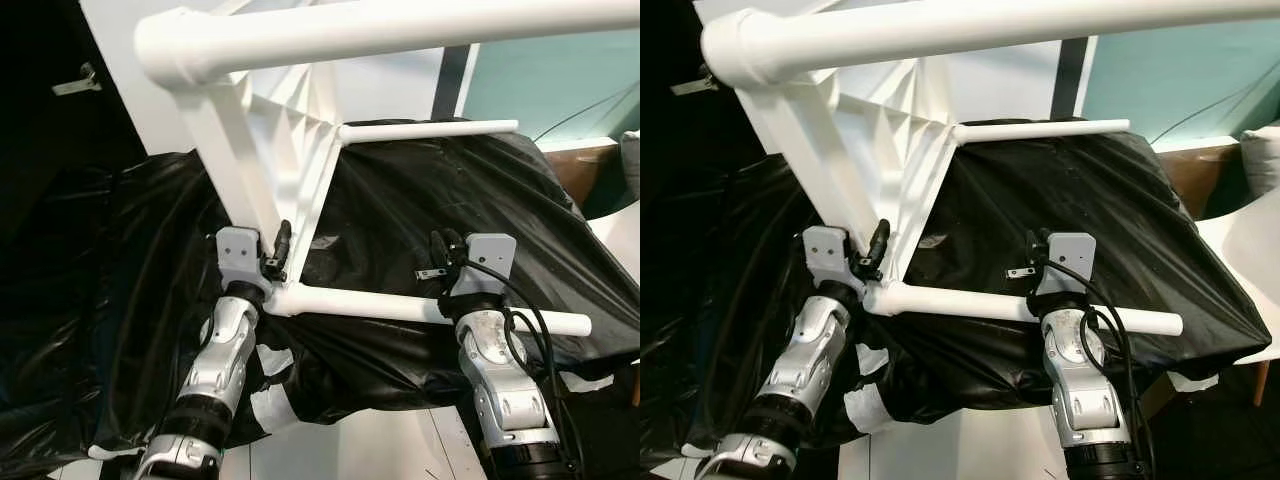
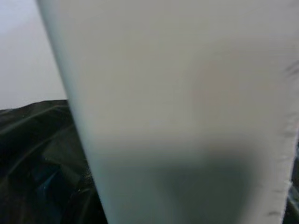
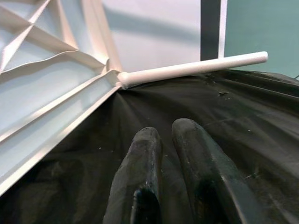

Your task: Building children table

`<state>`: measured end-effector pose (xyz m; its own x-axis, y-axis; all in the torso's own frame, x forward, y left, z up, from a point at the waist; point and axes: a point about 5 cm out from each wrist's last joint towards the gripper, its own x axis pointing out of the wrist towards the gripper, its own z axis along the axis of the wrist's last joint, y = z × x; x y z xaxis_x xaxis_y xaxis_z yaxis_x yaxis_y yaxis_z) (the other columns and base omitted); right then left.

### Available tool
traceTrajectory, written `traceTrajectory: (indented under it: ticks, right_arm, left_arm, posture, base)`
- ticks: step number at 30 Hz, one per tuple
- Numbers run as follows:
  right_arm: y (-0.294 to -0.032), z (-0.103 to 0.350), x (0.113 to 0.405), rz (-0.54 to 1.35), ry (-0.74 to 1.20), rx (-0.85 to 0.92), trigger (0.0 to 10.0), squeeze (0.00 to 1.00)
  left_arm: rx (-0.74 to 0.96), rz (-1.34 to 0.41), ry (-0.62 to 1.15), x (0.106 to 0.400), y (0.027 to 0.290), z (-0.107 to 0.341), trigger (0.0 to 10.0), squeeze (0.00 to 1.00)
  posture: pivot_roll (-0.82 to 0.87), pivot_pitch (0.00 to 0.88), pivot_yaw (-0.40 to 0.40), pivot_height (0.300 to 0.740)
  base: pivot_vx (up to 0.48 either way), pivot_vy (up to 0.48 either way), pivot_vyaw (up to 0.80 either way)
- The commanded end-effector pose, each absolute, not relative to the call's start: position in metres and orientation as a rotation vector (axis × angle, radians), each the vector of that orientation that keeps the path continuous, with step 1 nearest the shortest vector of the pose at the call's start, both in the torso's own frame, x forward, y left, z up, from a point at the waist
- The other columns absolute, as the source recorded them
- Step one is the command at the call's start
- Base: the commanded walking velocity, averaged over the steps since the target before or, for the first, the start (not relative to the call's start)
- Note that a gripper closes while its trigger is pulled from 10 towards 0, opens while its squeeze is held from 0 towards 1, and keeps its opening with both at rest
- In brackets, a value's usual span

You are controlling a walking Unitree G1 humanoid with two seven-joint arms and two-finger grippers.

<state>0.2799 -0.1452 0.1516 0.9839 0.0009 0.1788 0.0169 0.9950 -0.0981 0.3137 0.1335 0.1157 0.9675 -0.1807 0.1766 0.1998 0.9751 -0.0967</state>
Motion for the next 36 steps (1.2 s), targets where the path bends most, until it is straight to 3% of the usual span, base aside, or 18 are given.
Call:
traceTrajectory:
  ticks: [1,8,28,29,30,31,32,34,35,36]
  right_arm:
    - [-0.144,0.152,0.279,0.001,-0.175,-0.090,10.0,0.00]
    - [-0.146,0.153,0.279,-0.001,-0.177,-0.097,10.0,0.00]
    - [-0.144,0.154,0.281,0.010,-0.176,-0.092,10.0,0.00]
    - [-0.145,0.154,0.281,0.009,-0.176,-0.092,10.0,0.00]
    - [-0.145,0.153,0.280,0.009,-0.174,-0.092,10.0,0.00]
    - [-0.145,0.153,0.280,0.009,-0.174,-0.092,10.0,0.00]
    - [-0.145,0.153,0.280,0.010,-0.173,-0.092,10.0,0.00]
    - [-0.145,0.152,0.280,0.010,-0.172,-0.093,10.0,0.00]
    - [-0.145,0.152,0.280,0.012,-0.171,-0.093,10.0,0.00]
    - [-0.145,0.152,0.281,0.013,-0.172,-0.093,10.0,0.00]
  left_arm:
    - [-0.180,-0.066,0.079,0.288,0.161,0.058,10.0,0.00]
    - [-0.221,-0.197,0.048,0.257,0.170,0.051,10.0,0.00]
    - [-0.126,-0.130,-0.017,0.237,0.199,0.052,10.0,0.00]
    - [-0.133,-0.136,-0.024,0.235,0.199,0.053,10.0,0.12]
    - [-0.145,-0.155,-0.034,0.234,0.197,0.054,10.0,0.85]
    - [-0.145,-0.155,-0.034,0.234,0.197,0.054,10.0,0.85]
    - [-0.172,-0.190,-0.045,0.234,0.191,0.057,10.0,0.95]
    - [-0.191,-0.215,-0.052,0.234,0.187,0.059,10.0,0.95]
    - [-0.198,-0.242,-0.058,0.235,0.182,0.061,10.0,0.40]
    - [-0.196,-0.273,-0.061,0.235,0.177,0.062,10.0,0.00]
  posture:
    - [0.03,0.000,0.025,0.740]
    - [0.03,0.000,0.022,0.740]
    - [0.05,0.000,0.019,0.740]
    - [0.05,0.000,0.018,0.740]
    - [0.05,0.000,0.017,0.740]
    - [0.05,0.000,0.017,0.740]
    - [0.05,0.000,0.016,0.740]
    - [0.05,0.000,0.016,0.740]
    - [0.05,0.000,0.015,0.740]
    - [0.05,0.000,0.016,0.740]
  base:
    - [0.000,0.000,0.00]
    - [0.000,0.000,0.00]
    - [0.000,0.000,0.00]
    - [0.000,0.000,0.00]
    - [0.000,0.000,0.00]
    - [0.000,0.000,0.00]
    - [0.000,0.000,0.00]
    - [0.000,0.000,0.00]
    - [0.000,0.000,0.00]
    - [0.000,0.000,0.00]
